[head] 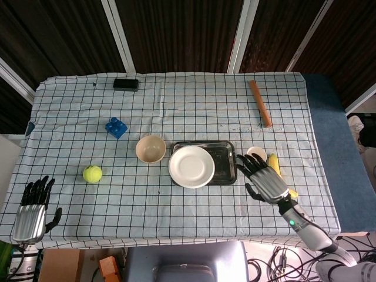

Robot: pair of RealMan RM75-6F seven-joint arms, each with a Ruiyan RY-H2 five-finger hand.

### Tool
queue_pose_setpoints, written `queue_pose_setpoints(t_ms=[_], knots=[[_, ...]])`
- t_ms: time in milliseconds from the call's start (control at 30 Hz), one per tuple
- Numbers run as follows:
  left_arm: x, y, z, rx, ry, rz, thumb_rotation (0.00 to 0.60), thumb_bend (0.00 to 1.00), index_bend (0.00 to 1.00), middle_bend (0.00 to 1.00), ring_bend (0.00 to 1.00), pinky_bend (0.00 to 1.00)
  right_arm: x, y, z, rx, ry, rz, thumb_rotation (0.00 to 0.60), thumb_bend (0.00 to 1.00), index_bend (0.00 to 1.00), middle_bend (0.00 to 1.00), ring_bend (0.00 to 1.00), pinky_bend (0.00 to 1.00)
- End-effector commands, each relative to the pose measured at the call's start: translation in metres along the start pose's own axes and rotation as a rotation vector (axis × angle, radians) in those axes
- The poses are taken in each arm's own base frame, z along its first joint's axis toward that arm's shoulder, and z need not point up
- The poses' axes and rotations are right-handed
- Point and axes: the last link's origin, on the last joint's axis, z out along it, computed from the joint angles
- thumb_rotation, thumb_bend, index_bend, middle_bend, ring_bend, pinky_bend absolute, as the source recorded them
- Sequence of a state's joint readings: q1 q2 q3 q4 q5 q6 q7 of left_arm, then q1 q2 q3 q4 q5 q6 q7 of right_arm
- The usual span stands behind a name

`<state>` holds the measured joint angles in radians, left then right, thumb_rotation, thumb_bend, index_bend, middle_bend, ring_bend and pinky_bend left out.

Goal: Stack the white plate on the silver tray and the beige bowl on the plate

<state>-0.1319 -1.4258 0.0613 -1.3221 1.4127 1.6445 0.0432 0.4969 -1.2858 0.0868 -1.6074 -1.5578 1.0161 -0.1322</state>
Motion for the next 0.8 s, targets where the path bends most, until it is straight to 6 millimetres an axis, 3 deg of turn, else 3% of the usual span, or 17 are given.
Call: queue_pose_setpoints(t_ms=[33,167,367,533,800], knots=[[0.001,-0.019,-0.010,0.045,0.019,-0.007,0.600,0.38,0.00,0.00,0.00,0.00,-0.014,-0.054,0.029,0.126,-0.036,-0.015,0.600,0.67,0.17,0.00,0.00,0.00],[0.002,-0.028,-0.013,0.071,0.034,-0.017,0.600,0.38,0.00,0.00,0.00,0.00,-0.032,-0.086,0.045,0.185,-0.080,-0.032,0.600,0.76,0.21,0.00,0.00,0.00],[0.004,-0.035,-0.015,0.082,0.051,0.010,0.600,0.38,0.00,0.00,0.00,0.00,-0.053,-0.111,0.063,0.198,-0.123,-0.053,0.600,0.80,0.22,0.00,0.00,0.00],[0.002,-0.036,-0.017,0.073,0.032,0.013,0.600,0.38,0.00,0.00,0.00,0.00,-0.063,-0.113,0.071,0.174,-0.149,-0.082,0.600,0.81,0.23,0.00,0.00,0.00],[-0.002,-0.031,-0.023,0.019,-0.037,0.031,0.600,0.38,0.00,0.00,0.00,0.00,-0.066,-0.098,0.073,0.109,-0.168,-0.124,0.600,0.81,0.23,0.00,0.00,0.00]])
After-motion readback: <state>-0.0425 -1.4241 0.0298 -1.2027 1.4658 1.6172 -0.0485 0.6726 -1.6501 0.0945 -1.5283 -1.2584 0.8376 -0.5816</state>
